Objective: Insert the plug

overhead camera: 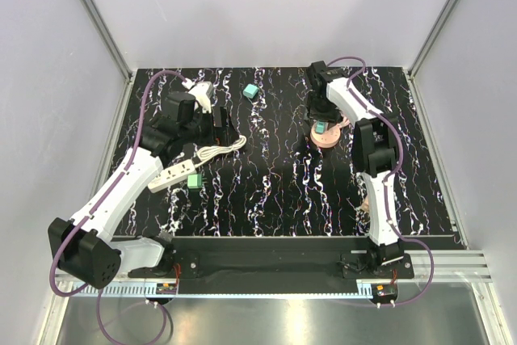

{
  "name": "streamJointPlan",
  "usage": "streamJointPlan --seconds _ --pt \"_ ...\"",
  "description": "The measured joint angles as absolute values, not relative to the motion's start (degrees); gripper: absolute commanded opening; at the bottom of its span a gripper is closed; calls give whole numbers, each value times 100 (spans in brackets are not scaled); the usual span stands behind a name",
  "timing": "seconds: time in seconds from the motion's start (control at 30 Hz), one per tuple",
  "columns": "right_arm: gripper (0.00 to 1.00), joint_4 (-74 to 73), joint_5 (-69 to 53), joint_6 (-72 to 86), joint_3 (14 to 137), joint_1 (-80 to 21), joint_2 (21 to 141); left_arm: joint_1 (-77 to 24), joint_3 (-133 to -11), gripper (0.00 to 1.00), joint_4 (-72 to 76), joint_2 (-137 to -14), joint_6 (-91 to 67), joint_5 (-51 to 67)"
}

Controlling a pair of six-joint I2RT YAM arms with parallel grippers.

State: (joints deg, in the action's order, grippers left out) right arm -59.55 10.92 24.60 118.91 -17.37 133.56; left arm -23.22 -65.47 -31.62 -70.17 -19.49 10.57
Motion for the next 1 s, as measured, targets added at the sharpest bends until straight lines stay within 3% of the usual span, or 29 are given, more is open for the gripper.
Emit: streamJointPlan --seconds 0.3,0.67,0.73,0.83,1.0 --pt "77 -6066 1087 2425 11559 -1638 12665 -2311 -6547 99 -3159 -7015 -1949 1068" --pt "76 -5948 1437 3044 8744 -1212 10178 -2311 -6547 99 -3155 -6934 -1949 1085" --pt "81 -5951 1551 3367 8036 -1227 9758 -2311 -6545 99 -3155 -6930 -1949 1085" --pt "99 -6012 1752 3874 7098 -1208 9109 -2311 -6510 99 -3151 -6879 -1949 1087" --pt "100 -6202 1920 4484 6246 -1050 7968 -2311 -6508 99 -3140 -6864 -1949 1105"
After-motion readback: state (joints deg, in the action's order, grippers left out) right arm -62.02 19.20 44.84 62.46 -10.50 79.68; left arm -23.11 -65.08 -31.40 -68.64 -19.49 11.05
